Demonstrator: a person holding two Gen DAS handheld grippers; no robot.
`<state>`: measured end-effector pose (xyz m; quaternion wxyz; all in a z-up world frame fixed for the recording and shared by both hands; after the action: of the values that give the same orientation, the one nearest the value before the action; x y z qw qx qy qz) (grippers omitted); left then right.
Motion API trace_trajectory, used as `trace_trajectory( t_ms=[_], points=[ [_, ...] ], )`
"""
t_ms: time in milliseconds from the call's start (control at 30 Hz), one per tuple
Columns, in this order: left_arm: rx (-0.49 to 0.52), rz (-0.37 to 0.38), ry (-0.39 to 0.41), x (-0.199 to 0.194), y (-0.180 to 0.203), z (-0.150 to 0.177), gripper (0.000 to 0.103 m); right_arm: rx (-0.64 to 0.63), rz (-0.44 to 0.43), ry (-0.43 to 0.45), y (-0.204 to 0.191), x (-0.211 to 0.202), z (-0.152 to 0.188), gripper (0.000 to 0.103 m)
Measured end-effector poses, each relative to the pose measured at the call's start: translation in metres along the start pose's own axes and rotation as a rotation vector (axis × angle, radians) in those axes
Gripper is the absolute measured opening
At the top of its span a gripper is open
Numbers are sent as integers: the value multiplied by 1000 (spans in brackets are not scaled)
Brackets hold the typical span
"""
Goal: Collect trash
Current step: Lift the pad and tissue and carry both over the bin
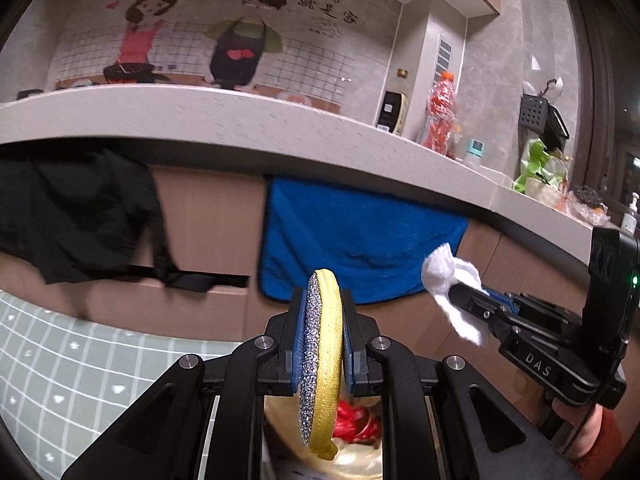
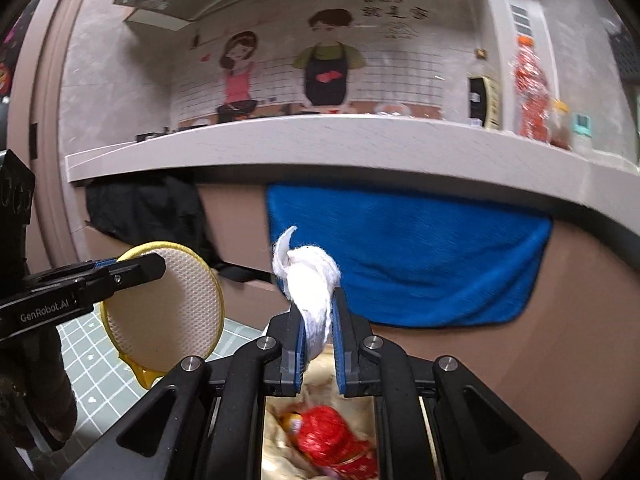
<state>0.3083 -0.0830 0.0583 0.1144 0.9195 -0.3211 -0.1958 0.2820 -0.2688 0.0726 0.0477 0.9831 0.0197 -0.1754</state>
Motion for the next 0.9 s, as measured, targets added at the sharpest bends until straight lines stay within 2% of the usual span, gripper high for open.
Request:
trace_trajectory(
  t_ms=[167,433,667,900],
  points=[
    [-24,17,-40,31,4,12,16,38,26,-36,24,11,18,11],
    [-57,17,-118,71,-2,39,16,99,11,-105,44,32,45,11],
    [-79,20,-159,90,-7,55,16,125,-4,-166,49,52,65,11],
    [-120,53,-199,105,-15,62,16,146,-13,-225,52,71,80,11]
  ],
)
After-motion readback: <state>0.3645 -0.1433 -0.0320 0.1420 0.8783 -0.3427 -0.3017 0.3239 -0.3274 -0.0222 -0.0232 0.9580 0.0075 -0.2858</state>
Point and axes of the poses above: each gripper's, at about its wrist camera, not at the fingertips, and x roughly the way its jaws point, y to its right, z to its underside, the point moved 1 cm from there along x, roughly the way its jaws point, and after that the axes turned 11 degrees about z, right-handed, at the moved point
